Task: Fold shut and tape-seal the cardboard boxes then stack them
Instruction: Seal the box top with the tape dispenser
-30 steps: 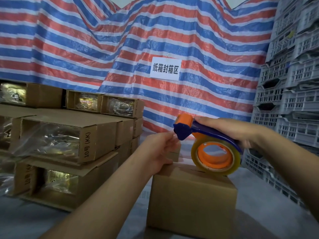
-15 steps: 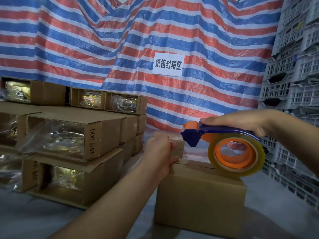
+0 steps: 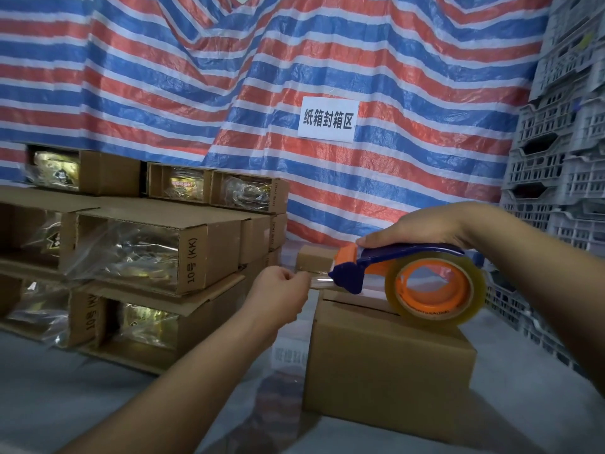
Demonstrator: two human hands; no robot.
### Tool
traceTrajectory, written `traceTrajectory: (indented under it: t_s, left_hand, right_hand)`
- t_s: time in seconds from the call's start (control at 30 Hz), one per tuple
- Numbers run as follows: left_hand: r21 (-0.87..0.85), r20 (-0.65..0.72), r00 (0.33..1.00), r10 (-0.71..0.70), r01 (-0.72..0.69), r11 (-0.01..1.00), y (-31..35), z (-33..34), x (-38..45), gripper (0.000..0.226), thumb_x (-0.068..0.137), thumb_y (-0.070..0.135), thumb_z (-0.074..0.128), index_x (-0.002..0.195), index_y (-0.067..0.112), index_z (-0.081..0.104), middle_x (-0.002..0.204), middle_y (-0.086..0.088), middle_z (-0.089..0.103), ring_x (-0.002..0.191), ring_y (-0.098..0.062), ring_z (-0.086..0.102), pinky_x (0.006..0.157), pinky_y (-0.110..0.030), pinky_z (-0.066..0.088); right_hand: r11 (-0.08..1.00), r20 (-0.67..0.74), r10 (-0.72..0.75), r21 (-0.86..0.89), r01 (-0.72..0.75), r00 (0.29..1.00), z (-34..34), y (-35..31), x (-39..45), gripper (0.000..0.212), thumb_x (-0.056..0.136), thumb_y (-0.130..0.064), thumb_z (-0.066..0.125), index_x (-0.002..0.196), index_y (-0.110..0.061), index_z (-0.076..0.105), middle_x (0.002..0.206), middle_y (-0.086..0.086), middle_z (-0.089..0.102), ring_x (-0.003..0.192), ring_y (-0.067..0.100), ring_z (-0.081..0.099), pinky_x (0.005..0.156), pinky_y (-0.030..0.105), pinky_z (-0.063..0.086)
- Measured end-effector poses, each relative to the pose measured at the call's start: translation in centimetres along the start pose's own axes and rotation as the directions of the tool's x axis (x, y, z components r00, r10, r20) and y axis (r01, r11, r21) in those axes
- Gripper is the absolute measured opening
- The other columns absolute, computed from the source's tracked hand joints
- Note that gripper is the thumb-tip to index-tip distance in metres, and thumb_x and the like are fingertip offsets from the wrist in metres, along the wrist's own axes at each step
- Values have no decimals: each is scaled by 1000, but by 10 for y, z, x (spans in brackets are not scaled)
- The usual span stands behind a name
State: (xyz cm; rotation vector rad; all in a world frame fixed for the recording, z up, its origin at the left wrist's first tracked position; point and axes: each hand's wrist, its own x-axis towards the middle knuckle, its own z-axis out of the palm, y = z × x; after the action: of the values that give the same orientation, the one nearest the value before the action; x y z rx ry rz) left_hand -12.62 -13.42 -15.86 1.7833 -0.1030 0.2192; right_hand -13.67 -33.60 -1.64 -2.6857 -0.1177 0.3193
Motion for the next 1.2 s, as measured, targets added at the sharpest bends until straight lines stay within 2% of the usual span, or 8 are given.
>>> traceTrajectory:
  t_s: [0.1, 0.37, 0.63, 0.73, 0.87, 1.0, 1.1, 1.2]
  left_hand:
    - [-17, 19, 999, -38, 38, 999, -8, 1, -2, 21, 99, 28, 52, 87, 13, 61, 76, -2, 55, 67, -14, 54, 54, -24, 45]
    - [-110, 79, 991, -108, 117, 987, -19, 0, -1, 16, 98, 24, 51, 89, 16, 61, 78, -1, 55, 66, -13, 53, 52, -24, 48]
    - [-68, 97, 979, -181, 188, 980, -31, 4, -4, 17, 98, 29, 53, 93, 14, 60, 78, -1, 54, 65, -12, 51, 51, -23, 45]
    - [-56, 151, 964, -218, 229, 972, -33, 12, -8, 24, 100, 34, 50, 102, 13, 62, 81, -2, 53, 61, -11, 46, 51, -21, 38]
    - [-43, 218, 943, -250, 265, 963, -31, 17, -9, 33, 100, 36, 47, 114, 11, 63, 91, -5, 55, 66, -13, 49, 56, -24, 40]
    - [-114, 324, 895, -306, 358, 927, -30, 12, -11, 24, 99, 37, 48, 99, 16, 60, 86, -3, 51, 62, -13, 44, 54, -23, 37]
    - [-165, 348, 875, -336, 410, 897, -29, 13, -13, 46, 95, 59, 49, 96, 15, 60, 88, -7, 57, 72, -15, 48, 60, -24, 40]
    - [-203, 282, 898, -337, 400, 894, -27, 19, -18, 62, 91, 67, 49, 114, 12, 66, 119, -16, 68, 88, -20, 55, 75, -29, 45]
  right_hand:
    - [997, 17, 15, -74, -13, 1000, 4, -10, 3, 48, 91, -61, 56, 101, -14, 65, 68, -1, 71, 53, 8, 65, 51, 17, 51]
    - [987, 40, 42, -155, -36, 998, 6, -18, 10, 52, 87, -65, 57, 98, -15, 66, 65, -2, 68, 51, 8, 62, 51, 17, 51]
    - [975, 31, 73, -214, -65, 997, 10, -25, 19, 50, 88, -64, 60, 98, -15, 66, 67, -2, 71, 53, 9, 66, 50, 18, 51]
    - [968, 22, 83, -240, -75, 996, 10, -26, 21, 52, 86, -66, 61, 101, -16, 67, 71, -1, 72, 56, 11, 66, 53, 19, 52]
    - [973, 17, 82, -216, -76, 997, 11, -26, 21, 48, 87, -62, 62, 102, -16, 65, 68, -2, 73, 54, 10, 67, 49, 18, 51]
    - [973, 14, 74, -221, -69, 997, 12, -27, 21, 47, 88, -61, 62, 101, -16, 64, 68, -2, 73, 54, 8, 67, 49, 18, 51]
    - [975, 18, 76, -211, -70, 997, 12, -27, 22, 47, 88, -60, 63, 102, -15, 64, 68, -2, 72, 53, 9, 67, 49, 18, 51]
    - [977, 19, 81, -200, -76, 997, 12, -26, 23, 46, 88, -58, 63, 104, -15, 63, 68, -2, 73, 54, 10, 68, 49, 18, 51]
